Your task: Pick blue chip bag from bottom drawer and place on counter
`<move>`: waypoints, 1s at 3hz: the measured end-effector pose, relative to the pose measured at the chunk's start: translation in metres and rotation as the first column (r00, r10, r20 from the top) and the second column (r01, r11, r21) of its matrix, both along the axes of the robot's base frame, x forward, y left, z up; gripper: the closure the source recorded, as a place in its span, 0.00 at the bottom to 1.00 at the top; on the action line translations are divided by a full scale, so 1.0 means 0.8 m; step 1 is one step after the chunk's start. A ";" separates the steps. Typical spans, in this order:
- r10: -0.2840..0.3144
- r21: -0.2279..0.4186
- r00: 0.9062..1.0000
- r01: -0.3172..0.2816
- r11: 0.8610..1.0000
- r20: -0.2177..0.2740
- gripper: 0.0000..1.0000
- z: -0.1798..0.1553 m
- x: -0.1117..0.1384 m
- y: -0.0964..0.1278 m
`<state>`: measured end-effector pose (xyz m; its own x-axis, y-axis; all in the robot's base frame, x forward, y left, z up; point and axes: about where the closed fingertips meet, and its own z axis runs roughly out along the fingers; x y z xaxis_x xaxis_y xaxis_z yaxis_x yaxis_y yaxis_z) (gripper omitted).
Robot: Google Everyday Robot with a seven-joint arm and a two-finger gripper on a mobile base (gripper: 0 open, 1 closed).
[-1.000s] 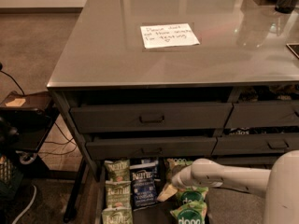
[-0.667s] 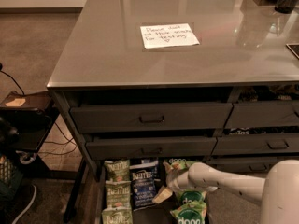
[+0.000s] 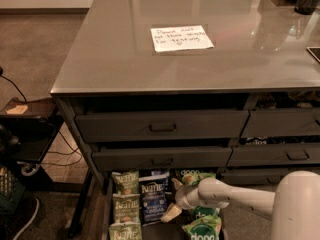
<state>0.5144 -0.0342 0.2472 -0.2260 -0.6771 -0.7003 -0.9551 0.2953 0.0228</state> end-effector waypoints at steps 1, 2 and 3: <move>0.013 0.000 1.000 -0.013 1.000 -0.008 0.00 -0.030 -0.009 0.019; 0.019 0.004 1.000 -0.019 1.000 -0.014 0.00 -0.054 -0.016 0.034; 0.023 0.010 1.000 -0.023 1.000 -0.014 0.00 -0.073 -0.017 0.046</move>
Offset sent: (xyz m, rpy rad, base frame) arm -0.0160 0.0377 -0.0636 0.0037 0.0176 0.0212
